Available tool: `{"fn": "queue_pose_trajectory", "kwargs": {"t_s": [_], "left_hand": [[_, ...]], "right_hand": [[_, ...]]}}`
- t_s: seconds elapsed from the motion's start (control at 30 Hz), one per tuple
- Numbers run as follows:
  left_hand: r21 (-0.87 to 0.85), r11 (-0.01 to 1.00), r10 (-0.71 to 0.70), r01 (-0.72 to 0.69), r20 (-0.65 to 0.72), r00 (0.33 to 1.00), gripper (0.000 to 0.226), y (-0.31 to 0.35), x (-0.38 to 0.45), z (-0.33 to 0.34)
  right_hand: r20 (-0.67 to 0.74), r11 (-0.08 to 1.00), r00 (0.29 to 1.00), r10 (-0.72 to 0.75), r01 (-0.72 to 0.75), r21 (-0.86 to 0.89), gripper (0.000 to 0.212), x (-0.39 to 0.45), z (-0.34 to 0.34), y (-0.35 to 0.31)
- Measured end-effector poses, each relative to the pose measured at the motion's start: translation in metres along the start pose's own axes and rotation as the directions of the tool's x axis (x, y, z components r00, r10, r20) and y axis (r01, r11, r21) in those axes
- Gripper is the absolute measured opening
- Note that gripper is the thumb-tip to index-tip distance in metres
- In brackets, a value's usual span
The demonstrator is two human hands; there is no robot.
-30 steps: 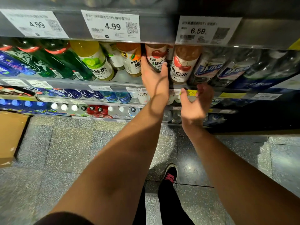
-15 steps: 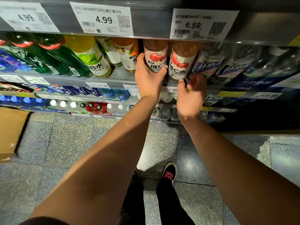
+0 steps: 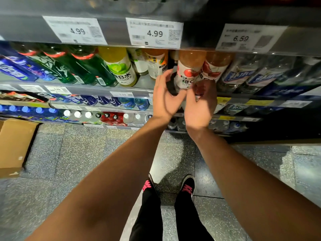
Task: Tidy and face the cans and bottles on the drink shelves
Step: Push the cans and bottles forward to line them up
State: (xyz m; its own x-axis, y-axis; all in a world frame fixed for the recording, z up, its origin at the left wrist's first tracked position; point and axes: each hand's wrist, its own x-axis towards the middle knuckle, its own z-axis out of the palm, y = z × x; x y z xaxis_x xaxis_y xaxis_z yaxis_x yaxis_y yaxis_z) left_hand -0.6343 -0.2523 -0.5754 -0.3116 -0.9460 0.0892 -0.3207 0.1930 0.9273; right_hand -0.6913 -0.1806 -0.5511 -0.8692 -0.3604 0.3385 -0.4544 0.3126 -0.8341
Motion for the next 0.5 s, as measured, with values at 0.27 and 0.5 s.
{"fn": "queue_pose_trajectory", "kwargs": {"t_s": [0.27, 0.5], "left_hand": [[-0.014, 0.989, -0.141, 0.148, -0.401, 0.905, 0.029, -0.018, 0.019, -0.071], [-0.010, 0.981, -0.177, 0.193, -0.453, 0.874, 0.045, -0.039, 0.040, -0.098]], "right_hand": [[0.244, 0.996, 0.969, 0.031, -0.010, -0.088, 0.060, -0.024, 0.064, -0.035], [0.320, 0.971, 0.929, 0.185, -0.123, -0.205, 0.084, -0.009, 0.112, -0.040]]}}
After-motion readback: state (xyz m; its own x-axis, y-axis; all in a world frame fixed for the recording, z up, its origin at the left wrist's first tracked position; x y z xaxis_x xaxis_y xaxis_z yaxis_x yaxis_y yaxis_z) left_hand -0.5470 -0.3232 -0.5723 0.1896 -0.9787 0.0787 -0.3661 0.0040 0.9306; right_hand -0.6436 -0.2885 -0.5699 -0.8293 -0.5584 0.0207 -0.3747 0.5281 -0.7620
